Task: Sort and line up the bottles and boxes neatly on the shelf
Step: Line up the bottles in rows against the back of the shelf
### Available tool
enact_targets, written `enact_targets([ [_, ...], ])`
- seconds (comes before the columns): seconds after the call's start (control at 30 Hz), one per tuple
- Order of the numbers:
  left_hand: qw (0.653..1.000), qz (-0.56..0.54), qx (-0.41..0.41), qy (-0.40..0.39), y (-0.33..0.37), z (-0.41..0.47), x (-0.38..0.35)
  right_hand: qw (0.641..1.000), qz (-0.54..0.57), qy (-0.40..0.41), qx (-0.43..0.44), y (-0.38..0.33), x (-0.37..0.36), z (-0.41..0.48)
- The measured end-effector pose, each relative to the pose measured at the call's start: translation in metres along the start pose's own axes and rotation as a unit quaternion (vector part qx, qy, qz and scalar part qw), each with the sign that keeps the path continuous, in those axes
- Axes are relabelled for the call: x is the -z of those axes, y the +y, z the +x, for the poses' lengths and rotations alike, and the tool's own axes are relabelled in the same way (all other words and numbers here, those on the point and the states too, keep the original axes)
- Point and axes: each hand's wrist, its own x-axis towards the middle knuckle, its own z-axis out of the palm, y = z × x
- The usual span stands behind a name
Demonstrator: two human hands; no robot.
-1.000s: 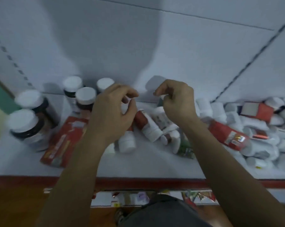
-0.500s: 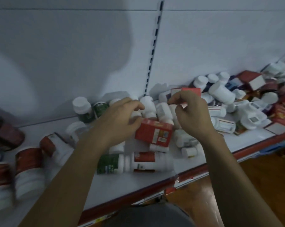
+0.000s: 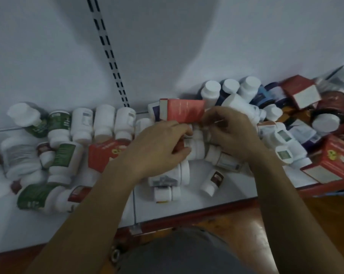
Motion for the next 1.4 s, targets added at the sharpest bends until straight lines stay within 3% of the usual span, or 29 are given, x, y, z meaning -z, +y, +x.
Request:
enact_targets([
  [0.17, 0.999, 0.032, -0.001, -0.004, 0.034, 0.019, -0.024, 0.998, -0.044, -0.03, 0.03, 0.017, 0.006, -0.009],
  [0.33, 0.996, 0.083, -0.014, -0.022, 0.054, 0.011, -0.035, 0.991, 0.011, 0.127, 0.036, 0.008, 0.022, -0.033],
  [0.4, 0.994, 0.097, -0.007, -0.043, 0.055, 0.009, -0.034, 0.987, 0.036, 0.151, 0.036, 0.004, 0.036, -0.042],
  [0.5, 0.991, 0.111, 0.021, -0.07, 0.062, 0.007, -0.037, 0.99, 0.047, 0.134, -0.021, 0.001, 0.06, -0.049],
  [0.63, 0.981, 0.164, 0.025, -0.104, 0.071, 0.005, -0.052, 0.991, -0.05, 0.079, -0.099, 0.012, 0.079, -0.054],
  [0.8, 0.993, 0.118, 0.004, -0.027, 0.056, 0.007, -0.05, 0.97, -0.08, 0.141, -0.184, 0.019, 0.076, -0.061],
  [0.93, 0.993, 0.109, 0.016, -0.032, 0.046, 0.008, -0.04, 0.981, -0.1, 0.116, -0.122, -0.005, 0.063, -0.049],
  [1.03, 0.993, 0.107, 0.027, -0.032, 0.041, 0.003, -0.037, 0.986, -0.154, 0.028, -0.059, -0.019, 0.041, -0.027],
  [1.17, 0.996, 0.089, 0.018, -0.006, 0.033, -0.009, -0.039, 0.983, -0.164, -0.058, -0.057, -0.012, 0.01, -0.013],
  [1.27, 1.0, 0.022, 0.019, -0.007, 0.019, -0.017, -0.036, 0.954, -0.263, -0.133, -0.048, -0.012, -0.006, -0.014],
  [1.4, 0.992, -0.127, 0.017, 0.013, 0.007, -0.024, -0.024, 0.936, -0.314, -0.15, -0.055, -0.019, -0.012, -0.009],
])
